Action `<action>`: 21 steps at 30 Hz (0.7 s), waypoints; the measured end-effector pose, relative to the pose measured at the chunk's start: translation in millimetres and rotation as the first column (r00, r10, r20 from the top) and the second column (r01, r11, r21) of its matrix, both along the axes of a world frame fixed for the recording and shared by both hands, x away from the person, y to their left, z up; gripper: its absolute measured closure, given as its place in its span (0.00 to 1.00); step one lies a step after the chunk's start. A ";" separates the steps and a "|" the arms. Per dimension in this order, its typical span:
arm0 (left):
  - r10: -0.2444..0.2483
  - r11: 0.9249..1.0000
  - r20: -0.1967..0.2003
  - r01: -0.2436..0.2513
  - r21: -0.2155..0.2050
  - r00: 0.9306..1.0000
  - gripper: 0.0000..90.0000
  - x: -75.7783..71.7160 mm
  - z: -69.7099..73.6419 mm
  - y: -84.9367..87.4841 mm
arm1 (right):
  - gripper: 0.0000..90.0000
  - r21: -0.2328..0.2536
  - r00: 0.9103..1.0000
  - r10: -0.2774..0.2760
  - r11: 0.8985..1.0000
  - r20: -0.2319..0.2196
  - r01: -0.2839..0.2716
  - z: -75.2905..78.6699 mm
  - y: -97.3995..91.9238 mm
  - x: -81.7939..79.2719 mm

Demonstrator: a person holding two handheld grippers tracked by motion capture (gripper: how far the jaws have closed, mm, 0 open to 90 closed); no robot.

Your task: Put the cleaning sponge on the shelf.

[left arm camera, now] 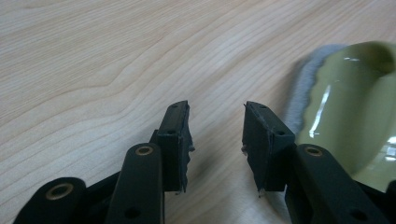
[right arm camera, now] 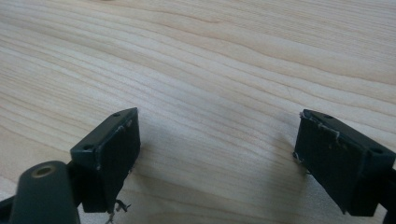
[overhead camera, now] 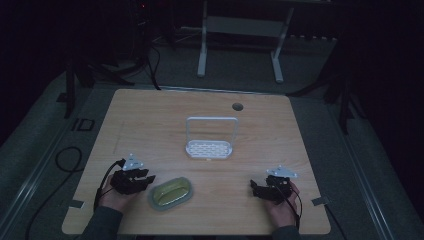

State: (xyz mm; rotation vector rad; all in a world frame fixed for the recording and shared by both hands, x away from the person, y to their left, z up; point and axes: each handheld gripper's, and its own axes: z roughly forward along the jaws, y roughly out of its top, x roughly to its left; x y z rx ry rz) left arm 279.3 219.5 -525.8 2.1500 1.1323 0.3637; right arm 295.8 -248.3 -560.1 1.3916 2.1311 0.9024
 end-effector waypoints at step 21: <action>-0.075 0.997 -0.020 0.075 -0.035 0.997 0.62 -4.5 38.1 -4.9 | 0.15 0.000 1.000 -0.003 1.000 0.000 0.003 0.0 0.2 -0.2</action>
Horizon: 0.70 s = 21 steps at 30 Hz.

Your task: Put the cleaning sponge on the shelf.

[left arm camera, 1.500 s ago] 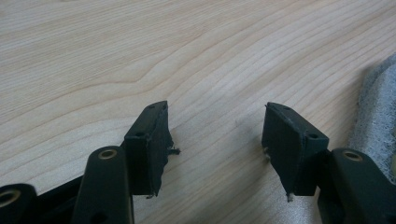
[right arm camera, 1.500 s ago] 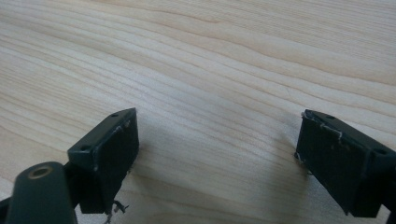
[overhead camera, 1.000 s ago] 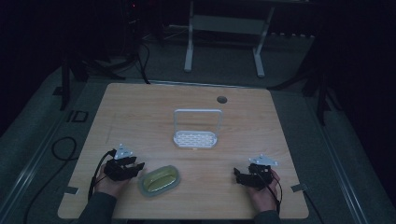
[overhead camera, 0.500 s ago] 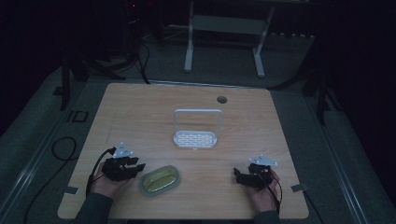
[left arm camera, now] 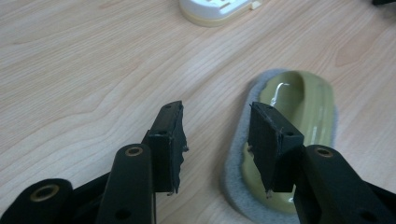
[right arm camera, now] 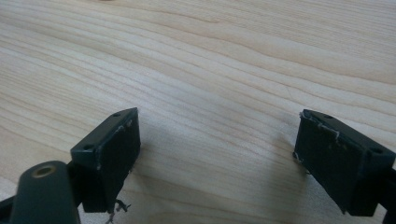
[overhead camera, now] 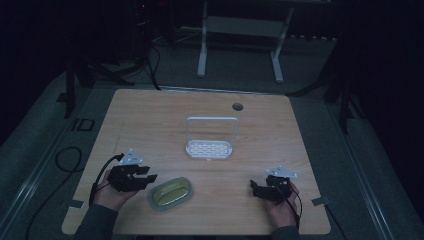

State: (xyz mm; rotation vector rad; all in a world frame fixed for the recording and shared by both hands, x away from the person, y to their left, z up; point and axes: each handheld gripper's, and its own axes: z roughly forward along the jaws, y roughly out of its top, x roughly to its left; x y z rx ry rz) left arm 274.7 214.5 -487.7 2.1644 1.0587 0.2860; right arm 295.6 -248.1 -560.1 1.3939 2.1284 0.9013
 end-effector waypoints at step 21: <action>-0.086 0.995 -0.034 0.087 0.056 0.996 0.62 4.5 21.7 -16.6 | 0.15 0.001 1.000 -0.001 1.000 0.001 0.001 -0.1 0.1 0.0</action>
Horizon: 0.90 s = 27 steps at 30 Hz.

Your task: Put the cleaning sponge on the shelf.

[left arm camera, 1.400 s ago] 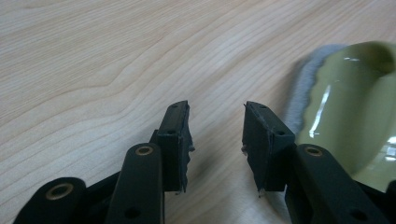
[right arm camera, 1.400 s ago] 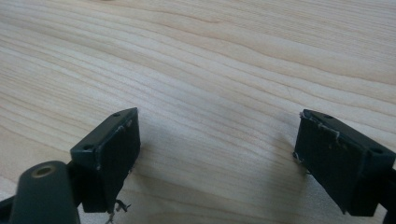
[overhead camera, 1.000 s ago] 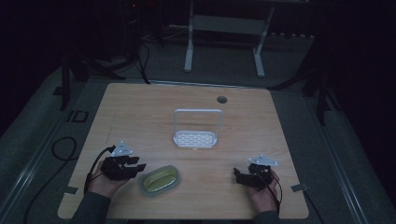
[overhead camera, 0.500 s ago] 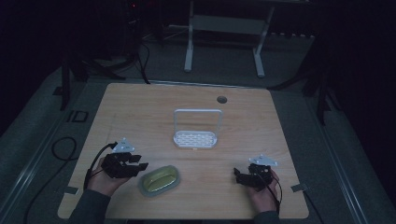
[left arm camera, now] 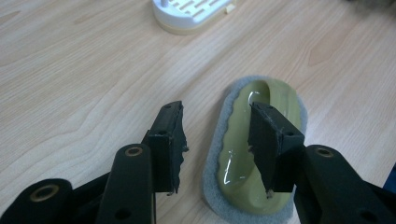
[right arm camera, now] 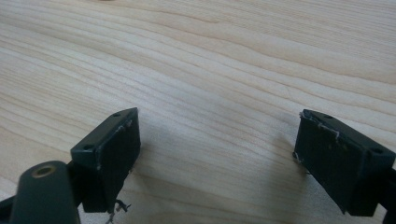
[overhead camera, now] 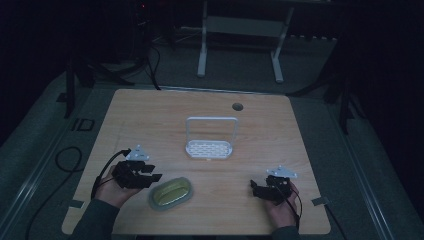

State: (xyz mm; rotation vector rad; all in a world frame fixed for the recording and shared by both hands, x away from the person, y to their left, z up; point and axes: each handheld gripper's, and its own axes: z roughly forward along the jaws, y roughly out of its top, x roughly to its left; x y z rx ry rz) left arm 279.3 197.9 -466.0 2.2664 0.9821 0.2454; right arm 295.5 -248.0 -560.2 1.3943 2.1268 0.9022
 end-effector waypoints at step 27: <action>-0.141 0.980 -0.044 0.146 0.132 0.989 0.62 0.5 13.0 -28.6 | 0.15 0.000 1.000 0.000 1.000 0.000 0.000 0.0 0.0 0.0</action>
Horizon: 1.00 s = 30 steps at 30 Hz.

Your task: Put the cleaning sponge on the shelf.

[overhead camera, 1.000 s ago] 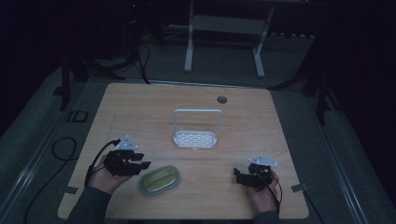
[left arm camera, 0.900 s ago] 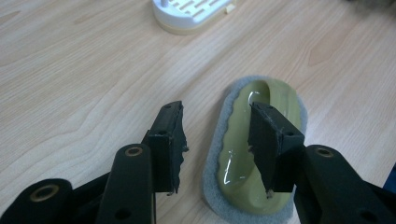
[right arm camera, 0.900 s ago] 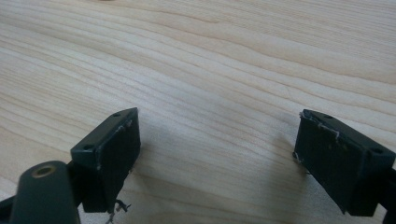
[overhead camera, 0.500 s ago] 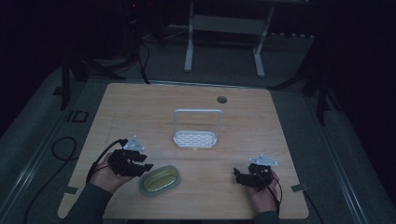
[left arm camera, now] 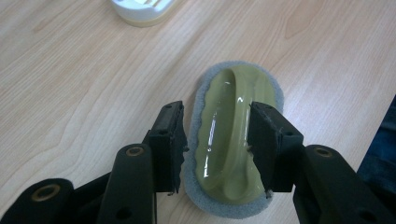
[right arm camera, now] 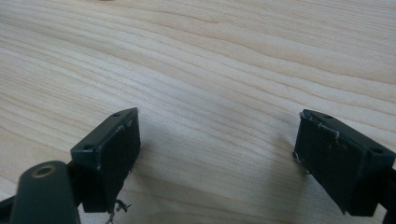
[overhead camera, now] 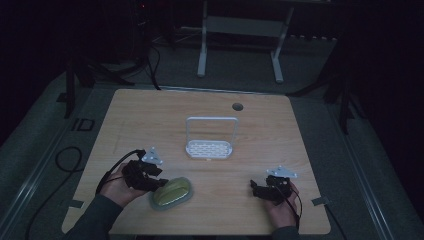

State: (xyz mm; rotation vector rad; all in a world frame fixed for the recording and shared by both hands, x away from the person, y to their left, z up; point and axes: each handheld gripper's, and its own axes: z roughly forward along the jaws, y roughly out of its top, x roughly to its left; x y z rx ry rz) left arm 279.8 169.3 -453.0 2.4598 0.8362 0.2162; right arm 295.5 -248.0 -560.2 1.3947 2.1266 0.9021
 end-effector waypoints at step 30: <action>-0.077 0.990 -0.080 0.086 0.113 0.994 0.61 6.8 0.9 -26.7 | 0.15 0.000 1.000 0.000 1.000 0.000 0.000 0.0 0.0 0.0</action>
